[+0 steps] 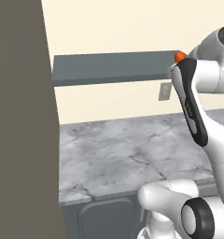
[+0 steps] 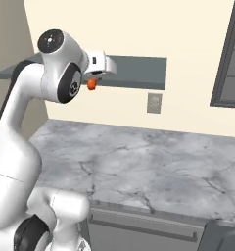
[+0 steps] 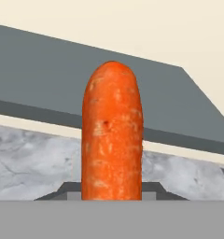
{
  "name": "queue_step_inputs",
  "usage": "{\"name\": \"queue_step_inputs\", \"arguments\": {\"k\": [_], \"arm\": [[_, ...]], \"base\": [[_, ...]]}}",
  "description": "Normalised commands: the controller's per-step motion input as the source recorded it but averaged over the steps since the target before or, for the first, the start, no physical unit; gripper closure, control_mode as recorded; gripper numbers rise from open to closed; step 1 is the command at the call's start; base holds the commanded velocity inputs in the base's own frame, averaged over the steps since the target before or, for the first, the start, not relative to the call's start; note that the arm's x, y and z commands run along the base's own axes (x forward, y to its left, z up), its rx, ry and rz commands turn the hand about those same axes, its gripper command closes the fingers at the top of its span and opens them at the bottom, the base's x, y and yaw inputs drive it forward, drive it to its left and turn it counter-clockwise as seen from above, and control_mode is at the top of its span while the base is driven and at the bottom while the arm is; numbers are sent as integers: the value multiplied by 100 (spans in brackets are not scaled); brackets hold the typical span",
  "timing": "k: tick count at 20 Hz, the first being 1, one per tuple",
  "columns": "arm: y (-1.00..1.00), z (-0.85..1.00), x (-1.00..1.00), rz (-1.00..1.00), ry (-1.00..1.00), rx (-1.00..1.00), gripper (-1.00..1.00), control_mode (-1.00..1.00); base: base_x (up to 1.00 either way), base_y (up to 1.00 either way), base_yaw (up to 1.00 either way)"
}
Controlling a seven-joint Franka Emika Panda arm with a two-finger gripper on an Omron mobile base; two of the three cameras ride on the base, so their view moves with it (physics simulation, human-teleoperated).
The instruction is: Pick the carrot from the counter and place it in the cabinet.
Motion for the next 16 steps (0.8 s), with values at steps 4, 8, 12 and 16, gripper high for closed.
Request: {"name": "queue_step_inputs", "arguments": {"k": [4, 8, 12, 16], "arm": [[-17, 9, 100, -6, 6, 0, 100, -100], [-17, 0, 100, -5, 9, 0, 100, -100], [-21, 0, 100, -4, 6, 0, 100, -100], [-11, 0, 85, 0, 2, 0, 100, -100]], "base": [[0, 0, 0], [0, 0, 0], [0, 0, 0], [0, 0, 0]]}}
